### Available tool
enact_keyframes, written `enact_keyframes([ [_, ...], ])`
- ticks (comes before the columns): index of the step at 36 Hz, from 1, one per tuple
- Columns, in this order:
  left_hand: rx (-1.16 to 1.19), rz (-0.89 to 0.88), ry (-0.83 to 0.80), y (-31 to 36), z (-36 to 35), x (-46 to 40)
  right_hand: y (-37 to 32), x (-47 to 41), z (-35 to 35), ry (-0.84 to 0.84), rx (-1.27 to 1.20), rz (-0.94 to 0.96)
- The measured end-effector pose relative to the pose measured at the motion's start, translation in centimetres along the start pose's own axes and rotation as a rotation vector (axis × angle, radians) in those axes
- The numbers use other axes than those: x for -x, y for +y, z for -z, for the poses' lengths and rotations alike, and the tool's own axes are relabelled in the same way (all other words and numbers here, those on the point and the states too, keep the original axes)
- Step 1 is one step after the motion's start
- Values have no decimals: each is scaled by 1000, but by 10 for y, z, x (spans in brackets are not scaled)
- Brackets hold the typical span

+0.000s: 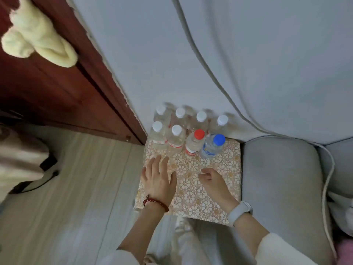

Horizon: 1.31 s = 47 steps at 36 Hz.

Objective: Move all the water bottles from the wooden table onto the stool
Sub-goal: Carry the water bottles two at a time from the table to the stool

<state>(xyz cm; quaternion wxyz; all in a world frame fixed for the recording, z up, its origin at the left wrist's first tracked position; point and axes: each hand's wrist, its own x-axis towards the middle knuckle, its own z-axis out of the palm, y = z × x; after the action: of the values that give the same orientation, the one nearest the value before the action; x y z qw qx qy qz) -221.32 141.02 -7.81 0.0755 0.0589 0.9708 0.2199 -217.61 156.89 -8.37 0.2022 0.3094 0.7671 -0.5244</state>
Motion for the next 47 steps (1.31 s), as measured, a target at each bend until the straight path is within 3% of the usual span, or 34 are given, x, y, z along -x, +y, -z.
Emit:
enact_keyframes([
  [3, 61, 103, 11, -35, 30, 29, -23, 25, -35, -104, 110, 107],
  [9, 50, 270, 209, -138, 132, 117, -88, 104, -151, -275, 293, 356],
  [16, 42, 592, 512, -275, 238, 342, -107, 283, -327, -523, 455, 615],
  [22, 69, 968, 659, -374, 283, 570, -63, 461, -481, -874, 610, 745],
  [29, 185, 1307, 880, -433, 299, 765, -17, 639, -622, -1237, 852, 950],
  [35, 238, 1549, 976, -487, 300, 901, 30, 755, -741, -1401, 1089, 1117],
  [41, 228, 1710, 1073, -574, 331, 1041, 83, 879, -877, -1583, 1139, 1058],
  [47, 204, 1844, 1221, -642, 388, 1177, 131, 1030, -989, -1747, 1181, 1129],
])
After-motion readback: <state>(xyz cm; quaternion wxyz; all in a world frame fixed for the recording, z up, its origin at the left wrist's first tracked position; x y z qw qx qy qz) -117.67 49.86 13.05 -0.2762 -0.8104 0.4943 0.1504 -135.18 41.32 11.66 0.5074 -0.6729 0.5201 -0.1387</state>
